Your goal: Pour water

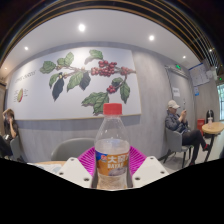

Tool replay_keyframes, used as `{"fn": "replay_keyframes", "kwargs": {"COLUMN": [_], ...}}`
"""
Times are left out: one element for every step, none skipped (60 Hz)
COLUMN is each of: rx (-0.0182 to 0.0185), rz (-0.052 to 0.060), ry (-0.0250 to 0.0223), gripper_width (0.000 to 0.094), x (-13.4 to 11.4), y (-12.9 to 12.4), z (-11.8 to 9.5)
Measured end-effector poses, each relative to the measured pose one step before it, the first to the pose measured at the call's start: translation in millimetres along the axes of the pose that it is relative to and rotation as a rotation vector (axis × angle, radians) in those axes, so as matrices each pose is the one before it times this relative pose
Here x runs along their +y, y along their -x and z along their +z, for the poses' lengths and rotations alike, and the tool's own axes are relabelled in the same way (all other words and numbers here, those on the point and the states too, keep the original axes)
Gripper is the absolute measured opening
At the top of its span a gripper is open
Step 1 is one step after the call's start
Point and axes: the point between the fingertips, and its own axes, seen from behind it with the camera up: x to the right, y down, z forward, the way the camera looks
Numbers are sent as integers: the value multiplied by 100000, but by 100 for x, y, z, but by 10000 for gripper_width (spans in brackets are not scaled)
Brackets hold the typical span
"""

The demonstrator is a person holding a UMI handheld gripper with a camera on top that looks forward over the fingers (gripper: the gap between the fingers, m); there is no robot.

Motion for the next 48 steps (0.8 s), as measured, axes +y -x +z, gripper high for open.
{"fn": "replay_keyframes", "kwargs": {"rx": [-753,-637,-509,-518,-819,-339,-215,-21,110,141,-281,-500,-57,-527,-23,-394,-328,-324,-364,-216,-134,332,8,34,38,109,106,-247,56,133,124,-34,-24,37,-137,-335,18,282,368,577,663,1044,277,-323,-487,-392,-509,-331], "rz": [178,5,-36,-45,-93,-28,-247,-571,-813,-846,-721,6,-404,-189,-145,-312,-472,-728,-717,-693,-492,-306,-346,-424,-338,-173,-28,-16,128,175,135,234,250,149,139,40,-60,-156,-324,55,611,1079,967,959,562,452,280,338], "ry": [1184,996,752,491,161,174,564,572,648,882,-410,-2326,50,-549,-518,341,54,260,108,102,48,9,300,332,407,412,347,501,303,261,272,256,233,234,302,679,1178,2459,2799,2392,1477,414,-405,-904,-479,-272,321,473], "gripper_width": [395,395,396,396,396,396,396,396,395,398,398,397,396,397,397,397,396,396,396,398,397,397,397,398,398,398,398,398,397,407,414,430,455,486,518,545,584,641,712,781,845,870,859,849,849,848,848,847], "x": [526,461,344,243,931,872,274,280,292,349,-370,-285,156,-3,657,-63,-72,33,-34,-5,-232,300,44,69,66,70,64,-395,118,53,-3,1,10,22,34,-142,292,505,571,456,202,-89,-171,-210,-74,-62,136,39], "y": [159,173,227,191,-602,-25,1,-41,-107,-95,256,196,18,-496,468,130,82,53,62,67,-346,216,85,90,127,75,86,-600,131,19,-10,13,-3,-16,13,-175,-80,-47,-163,-162,-206,-368,-69,106,204,233,-98,223], "z": [107,105,46,38,-41,168,-31,-12,35,6,-277,56,-11,151,-97,-87,-23,-6,9,34,466,-155,-5,-27,5,23,23,468,-125,11,11,-3,6,12,26,216,143,9,-112,-144,-196,-384,-336,-354,-245,-341,-621,-405]}}
